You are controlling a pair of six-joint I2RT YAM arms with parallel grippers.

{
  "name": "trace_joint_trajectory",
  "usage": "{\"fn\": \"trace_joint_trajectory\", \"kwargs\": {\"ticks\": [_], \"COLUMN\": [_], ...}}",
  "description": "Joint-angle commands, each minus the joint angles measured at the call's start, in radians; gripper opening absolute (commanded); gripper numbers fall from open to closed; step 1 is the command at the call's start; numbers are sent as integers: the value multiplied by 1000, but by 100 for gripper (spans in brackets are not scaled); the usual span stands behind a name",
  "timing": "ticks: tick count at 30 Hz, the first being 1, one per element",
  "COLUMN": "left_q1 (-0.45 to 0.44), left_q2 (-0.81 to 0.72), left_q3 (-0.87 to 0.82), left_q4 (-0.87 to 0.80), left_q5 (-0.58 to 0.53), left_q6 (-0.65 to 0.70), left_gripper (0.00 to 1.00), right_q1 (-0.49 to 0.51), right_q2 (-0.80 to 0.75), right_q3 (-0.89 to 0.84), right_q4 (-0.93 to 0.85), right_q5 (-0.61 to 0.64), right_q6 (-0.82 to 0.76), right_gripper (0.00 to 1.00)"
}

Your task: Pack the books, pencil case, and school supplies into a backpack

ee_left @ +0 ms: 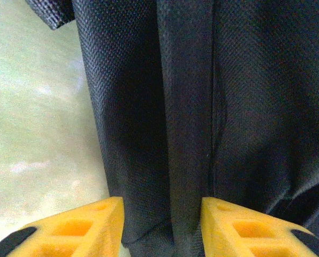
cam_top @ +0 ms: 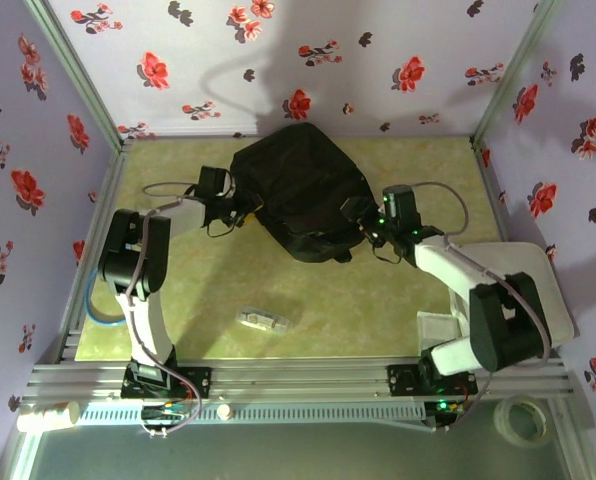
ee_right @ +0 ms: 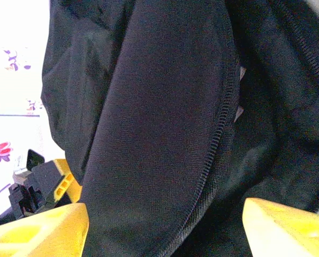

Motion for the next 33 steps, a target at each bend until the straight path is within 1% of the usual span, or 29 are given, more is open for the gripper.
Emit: {"fn": "trace_joint_trajectory", "kwargs": {"ticks": [1,4,6,8,10,13,17,22,26,29,31,33], "left_q1": [12,11,13,16,19,22,23,24,25,24,23,16], "left_q2": [27,33,31,26,17,-6,-68,-171,-251,-302,-332,-359], "left_q3": [38,38,39,41,38,29,0,-46,-81,-96,-102,-104], "left_q4": [37,74,100,121,137,142,164,172,165,133,107,81], "left_q5": [18,19,20,18,19,19,22,15,9,26,39,47], "left_q6": [-11,-21,-28,-35,-36,-26,-1,26,30,33,38,46], "left_gripper": [38,30,25,16,10,0,0,0,0,0,0,0], "right_q1": [9,9,9,8,4,-7,-14,-21,-26,-35,-39,-43], "right_q2": [68,120,133,121,98,65,47,4,-33,-41,-32,-13], "right_q3": [57,81,78,47,7,-7,32,36,65,87,102,128], "right_q4": [78,113,166,266,350,382,283,180,27,-70,-104,-133], "right_q5": [-82,-91,-82,-38,23,57,60,123,235,315,344,339], "right_q6": [47,56,56,54,50,19,-53,-120,-208,-266,-307,-340], "right_gripper": [74,65,57,46,39,30,17,12,12,11,12,13]}}
